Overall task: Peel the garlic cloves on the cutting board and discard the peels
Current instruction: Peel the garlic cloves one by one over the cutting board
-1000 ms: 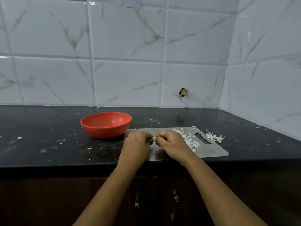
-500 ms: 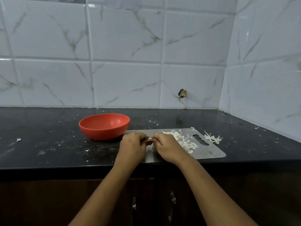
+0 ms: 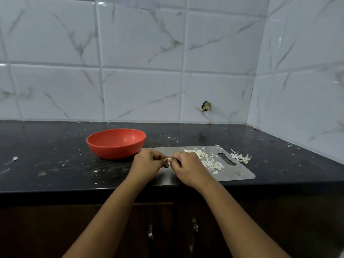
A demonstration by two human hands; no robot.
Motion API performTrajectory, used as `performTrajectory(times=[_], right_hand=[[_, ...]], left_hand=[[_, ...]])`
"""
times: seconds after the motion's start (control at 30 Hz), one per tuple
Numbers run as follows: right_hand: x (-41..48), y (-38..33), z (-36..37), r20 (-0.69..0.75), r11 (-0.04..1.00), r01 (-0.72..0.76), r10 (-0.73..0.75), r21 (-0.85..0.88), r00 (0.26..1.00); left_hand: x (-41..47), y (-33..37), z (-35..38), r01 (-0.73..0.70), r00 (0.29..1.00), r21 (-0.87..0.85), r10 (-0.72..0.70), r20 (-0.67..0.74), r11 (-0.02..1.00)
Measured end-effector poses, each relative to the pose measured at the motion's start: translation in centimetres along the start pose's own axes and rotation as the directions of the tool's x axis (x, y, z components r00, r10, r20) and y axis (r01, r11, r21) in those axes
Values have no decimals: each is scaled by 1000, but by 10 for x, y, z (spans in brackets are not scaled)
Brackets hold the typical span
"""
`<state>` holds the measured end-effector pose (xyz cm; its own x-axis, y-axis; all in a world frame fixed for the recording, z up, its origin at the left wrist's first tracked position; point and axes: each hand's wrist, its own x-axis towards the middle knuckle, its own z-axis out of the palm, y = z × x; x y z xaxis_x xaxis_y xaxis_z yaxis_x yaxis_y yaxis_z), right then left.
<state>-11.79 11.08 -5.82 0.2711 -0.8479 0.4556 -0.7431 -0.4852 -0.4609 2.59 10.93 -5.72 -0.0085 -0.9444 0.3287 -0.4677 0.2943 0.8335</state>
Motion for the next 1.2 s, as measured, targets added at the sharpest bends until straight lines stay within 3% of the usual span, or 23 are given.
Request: performTrajectory(times=[0.47, 0.77, 1.07, 1.2], right_hand=[[5, -4, -2, 46, 965, 131, -124, -229, 991], [7, -1, -5, 99, 980, -43, 23, 197, 995], [5, 5, -2, 24, 942, -69, 64, 329, 998], [7, 4, -3, 78, 901, -139, 117, 412, 990]], left_hand=[[4, 2, -9, 163, 986, -223, -149, 76, 961], [4, -3, -6, 117, 991, -288, -131, -30, 951], [-1, -2, -3, 39, 995, -159, -53, -88, 986], [-2, -2, -3, 12, 994, -116, -25, -106, 993]])
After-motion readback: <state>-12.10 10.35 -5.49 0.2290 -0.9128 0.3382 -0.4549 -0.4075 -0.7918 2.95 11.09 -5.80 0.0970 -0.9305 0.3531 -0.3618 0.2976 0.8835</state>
